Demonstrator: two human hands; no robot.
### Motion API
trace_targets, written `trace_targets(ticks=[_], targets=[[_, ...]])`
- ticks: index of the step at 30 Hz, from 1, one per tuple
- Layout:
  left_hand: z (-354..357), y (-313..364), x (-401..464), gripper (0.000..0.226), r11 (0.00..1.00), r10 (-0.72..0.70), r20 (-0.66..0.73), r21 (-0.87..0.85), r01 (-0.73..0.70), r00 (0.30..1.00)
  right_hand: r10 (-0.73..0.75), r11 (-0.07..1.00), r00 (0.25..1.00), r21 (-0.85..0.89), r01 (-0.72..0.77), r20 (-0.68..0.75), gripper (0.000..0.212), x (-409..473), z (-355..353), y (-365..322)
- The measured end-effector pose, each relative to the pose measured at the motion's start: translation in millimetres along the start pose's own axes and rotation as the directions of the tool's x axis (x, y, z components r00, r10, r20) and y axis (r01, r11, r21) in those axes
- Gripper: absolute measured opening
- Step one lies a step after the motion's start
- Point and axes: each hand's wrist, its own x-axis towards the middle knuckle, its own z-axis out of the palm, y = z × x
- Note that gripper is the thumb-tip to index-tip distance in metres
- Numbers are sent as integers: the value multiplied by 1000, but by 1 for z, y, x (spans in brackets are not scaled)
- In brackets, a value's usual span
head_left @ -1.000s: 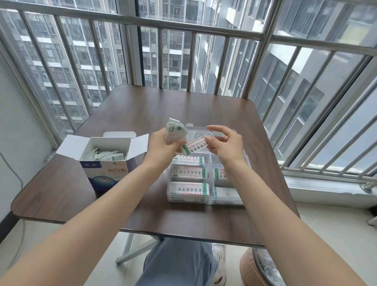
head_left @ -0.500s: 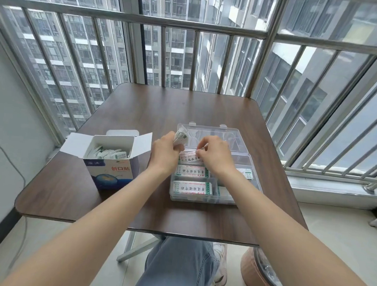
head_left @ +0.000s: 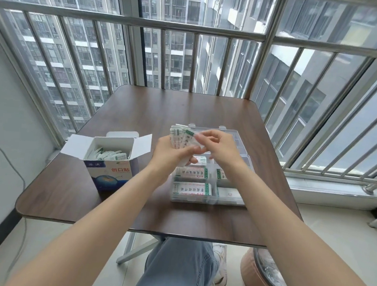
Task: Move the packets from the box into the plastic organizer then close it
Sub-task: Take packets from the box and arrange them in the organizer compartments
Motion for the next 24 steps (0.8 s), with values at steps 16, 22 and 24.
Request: trace_targets(ticks=[16, 22, 24], targets=[[-5, -9, 4, 13, 891, 268, -129, 410, -195, 955, 124, 931, 981, 359, -62, -152, 13, -1, -25, 6], [-4, -14, 13, 15, 887, 303, -176, 411, -210, 937, 67, 997, 998, -50, -67, 2, 11, 7, -18, 16], [-3, -12, 14, 14, 897, 296, -188, 391, -205, 937, 36, 988, 999, -155, -30, 36, 13, 11, -13, 15]])
